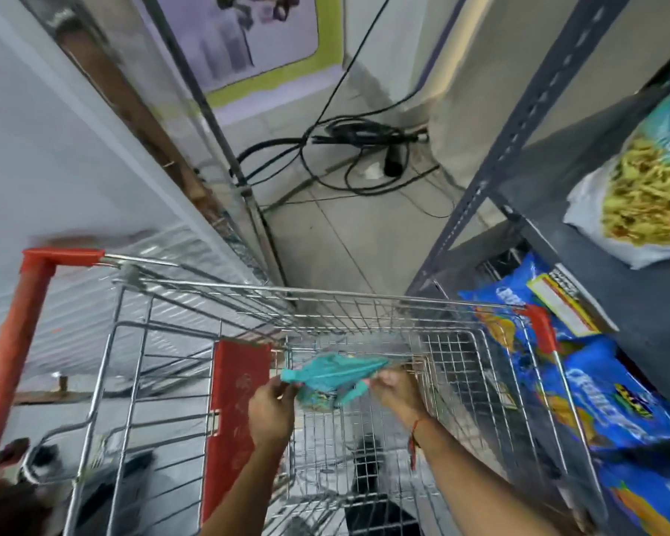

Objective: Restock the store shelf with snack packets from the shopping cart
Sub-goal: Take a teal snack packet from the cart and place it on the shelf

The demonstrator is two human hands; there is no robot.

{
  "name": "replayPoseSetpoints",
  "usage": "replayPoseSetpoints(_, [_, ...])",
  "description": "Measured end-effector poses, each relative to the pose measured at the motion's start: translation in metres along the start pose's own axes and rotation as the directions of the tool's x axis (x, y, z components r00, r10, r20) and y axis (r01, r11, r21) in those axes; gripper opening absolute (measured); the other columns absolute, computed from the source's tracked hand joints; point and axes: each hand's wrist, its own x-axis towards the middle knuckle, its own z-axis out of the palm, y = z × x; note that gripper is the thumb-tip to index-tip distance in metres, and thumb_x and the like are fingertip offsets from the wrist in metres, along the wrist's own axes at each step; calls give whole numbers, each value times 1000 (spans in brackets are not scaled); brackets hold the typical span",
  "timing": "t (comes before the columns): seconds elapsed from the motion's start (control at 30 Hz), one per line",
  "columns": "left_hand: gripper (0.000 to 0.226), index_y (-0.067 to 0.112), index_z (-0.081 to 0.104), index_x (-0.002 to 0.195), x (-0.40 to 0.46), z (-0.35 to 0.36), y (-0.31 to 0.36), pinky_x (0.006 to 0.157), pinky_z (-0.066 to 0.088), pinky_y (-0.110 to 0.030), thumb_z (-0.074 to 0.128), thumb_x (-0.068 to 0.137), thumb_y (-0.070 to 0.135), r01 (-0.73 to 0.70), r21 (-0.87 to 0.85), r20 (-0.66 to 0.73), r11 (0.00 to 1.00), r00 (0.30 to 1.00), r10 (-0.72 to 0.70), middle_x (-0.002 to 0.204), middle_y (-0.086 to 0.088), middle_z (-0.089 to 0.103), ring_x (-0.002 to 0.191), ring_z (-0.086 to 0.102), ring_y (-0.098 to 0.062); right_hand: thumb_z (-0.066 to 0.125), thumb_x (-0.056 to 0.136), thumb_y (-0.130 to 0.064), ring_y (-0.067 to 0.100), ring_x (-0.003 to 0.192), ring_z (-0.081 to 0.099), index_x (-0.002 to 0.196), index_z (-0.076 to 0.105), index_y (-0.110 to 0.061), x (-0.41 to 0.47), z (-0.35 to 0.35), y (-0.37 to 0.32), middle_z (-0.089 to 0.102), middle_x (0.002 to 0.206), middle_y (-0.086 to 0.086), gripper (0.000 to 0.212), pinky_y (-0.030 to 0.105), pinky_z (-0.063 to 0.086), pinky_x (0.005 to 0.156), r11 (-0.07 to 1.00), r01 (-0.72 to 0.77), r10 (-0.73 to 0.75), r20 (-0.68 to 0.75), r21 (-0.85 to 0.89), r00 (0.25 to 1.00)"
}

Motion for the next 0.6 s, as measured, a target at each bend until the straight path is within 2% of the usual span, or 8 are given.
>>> replayPoseSetpoints(0.07, [18,8,74,86,-2,-5,10,66,46,-32,69,81,25,29,-68,-7,997,1000,-29,82,-11,75,75,65,-23,72,81,-15,12,71,66,68,68,-27,-12,-3,-8,72,78,2,18,28,56,68,1000,31,-31,-47,-1,998])
replayPoseSetpoints(0.17, [21,3,73,82,-9,-9,25,68,46,-36,71,80,23,52,-215,11,975,999,-51,76,-12,69,74,60,-21,71,81,-9,-10,54,56,56,63,-29,-31,-15,-20,63,54,-16,33,12,44,56,997,80,-81,-114,-15,990])
replayPoseSetpoints(0.23, [23,0,69,75,-20,-10,40,65,44,-35,71,80,22,14,-294,36,956,999,-4,72,-11,64,70,56,-21,71,80,-13,-7,53,55,52,64,-28,-50,-32,-27,63,50,-19,33,20,49,56,994,108,-111,-173,-28,979])
replayPoseSetpoints(0.3, [27,0,61,65,-32,-10,62,58,38,-33,67,83,19,-71,-340,75,938,992,102,66,-9,55,65,48,-17,70,79,-23,9,59,56,54,64,-25,-75,-51,-36,63,55,-10,26,36,50,61,987,149,-159,-262,-58,952])
replayPoseSetpoints(0.37, [27,9,54,60,-49,-13,91,57,35,-30,64,85,16,-140,-417,135,898,968,213,63,-5,48,66,42,-14,69,81,-18,14,63,51,52,57,-21,-104,-70,-49,60,57,-2,31,34,43,61,977,192,-214,-363,-96,907])
replayPoseSetpoints(0.47, [27,16,53,61,-79,-27,134,63,37,-33,63,86,21,-242,-486,163,840,919,359,65,-2,53,67,46,-15,67,83,-17,18,59,44,50,47,-11,-156,-99,-73,48,53,7,39,34,35,59,958,237,-286,-504,-160,815])
replayPoseSetpoints(0.53, [29,14,55,63,-97,-39,162,60,39,-33,60,86,30,-347,-503,175,791,856,486,67,-3,59,65,50,-15,67,82,-24,23,56,46,56,51,-2,-195,-117,-90,52,57,18,38,38,39,58,943,253,-334,-592,-218,733])
replayPoseSetpoints(0.6, [37,8,60,69,-114,-50,190,63,44,-34,57,83,43,-454,-518,169,725,776,607,72,-6,68,65,56,-13,66,84,-22,16,58,43,57,50,-1,-236,-134,-109,51,56,21,38,38,37,56,929,265,-370,-665,-259,649])
